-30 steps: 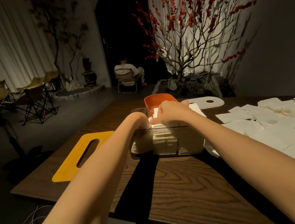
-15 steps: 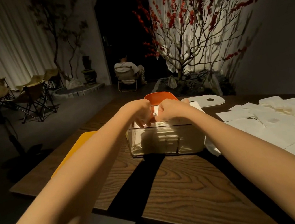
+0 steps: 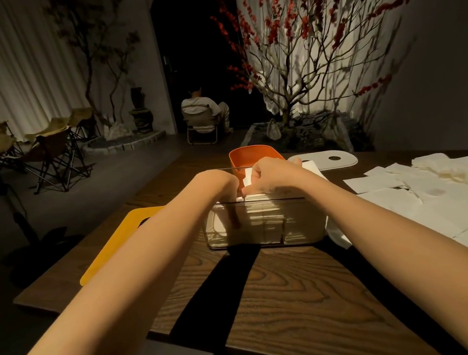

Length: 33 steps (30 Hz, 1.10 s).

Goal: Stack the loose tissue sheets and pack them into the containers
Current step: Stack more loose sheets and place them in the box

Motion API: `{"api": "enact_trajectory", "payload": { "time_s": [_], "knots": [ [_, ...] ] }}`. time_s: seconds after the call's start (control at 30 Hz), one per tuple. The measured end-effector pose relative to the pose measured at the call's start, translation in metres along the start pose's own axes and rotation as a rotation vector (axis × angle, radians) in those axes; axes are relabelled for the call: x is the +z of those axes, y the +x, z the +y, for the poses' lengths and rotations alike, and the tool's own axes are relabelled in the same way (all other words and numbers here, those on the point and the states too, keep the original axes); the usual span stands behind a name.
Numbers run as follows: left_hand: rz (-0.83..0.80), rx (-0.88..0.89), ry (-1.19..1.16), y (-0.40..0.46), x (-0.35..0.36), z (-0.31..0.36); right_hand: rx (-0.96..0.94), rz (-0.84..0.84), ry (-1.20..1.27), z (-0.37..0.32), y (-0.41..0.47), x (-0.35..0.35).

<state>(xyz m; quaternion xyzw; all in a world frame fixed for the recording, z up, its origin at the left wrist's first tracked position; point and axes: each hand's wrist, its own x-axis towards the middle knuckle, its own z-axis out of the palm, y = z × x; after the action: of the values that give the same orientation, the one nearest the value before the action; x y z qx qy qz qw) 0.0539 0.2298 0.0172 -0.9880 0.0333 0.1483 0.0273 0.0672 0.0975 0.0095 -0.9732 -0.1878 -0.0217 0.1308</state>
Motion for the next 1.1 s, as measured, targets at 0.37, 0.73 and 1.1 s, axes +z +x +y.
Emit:
{"api": "enact_trajectory", "payload": {
  "time_s": [0.37, 0.73, 1.1],
  "knots": [
    [-0.124, -0.004, -0.043, 0.001, 0.002, -0.006, -0.019, -0.028, 0.031, -0.002, -0.002, 0.000],
    [0.105, 0.011, -0.178, -0.023, -0.032, -0.008, -0.019, 0.044, 0.338, 0.008, -0.006, -0.020],
    [0.401, 0.202, -0.420, -0.030, -0.035, 0.043, -0.089, 0.085, 0.430, 0.028, -0.051, -0.051]
  ]
}}
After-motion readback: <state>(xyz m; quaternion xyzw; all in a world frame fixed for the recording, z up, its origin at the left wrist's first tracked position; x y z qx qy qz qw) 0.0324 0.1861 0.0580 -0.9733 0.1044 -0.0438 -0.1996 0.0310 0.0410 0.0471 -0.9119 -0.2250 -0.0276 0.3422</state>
